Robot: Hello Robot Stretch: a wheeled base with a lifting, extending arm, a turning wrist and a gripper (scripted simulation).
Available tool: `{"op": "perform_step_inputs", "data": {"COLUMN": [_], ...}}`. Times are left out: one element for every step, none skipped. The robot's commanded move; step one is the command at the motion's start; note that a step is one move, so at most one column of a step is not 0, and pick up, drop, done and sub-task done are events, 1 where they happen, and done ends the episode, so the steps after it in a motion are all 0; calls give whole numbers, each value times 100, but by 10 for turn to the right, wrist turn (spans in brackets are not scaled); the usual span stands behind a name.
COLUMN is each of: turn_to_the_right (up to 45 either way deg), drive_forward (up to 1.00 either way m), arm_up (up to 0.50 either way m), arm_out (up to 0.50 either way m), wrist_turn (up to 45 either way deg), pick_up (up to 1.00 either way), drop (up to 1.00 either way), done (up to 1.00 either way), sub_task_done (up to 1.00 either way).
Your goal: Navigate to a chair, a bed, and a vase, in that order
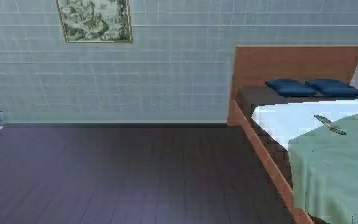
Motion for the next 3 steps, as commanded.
{"op": "perform_step_inputs", "data": {"turn_to_the_right": [-450, -450, -60], "drive_forward": [0, 0, 0], "arm_up": [0, 0, 0], "arm_out": [0, 0, 0], "wrist_turn": [0, 0, 0], "pick_up": [0, 0, 0], "drop": [0, 0, 0], "done": [0, 0, 0], "sub_task_done": [0, 0, 0]}}
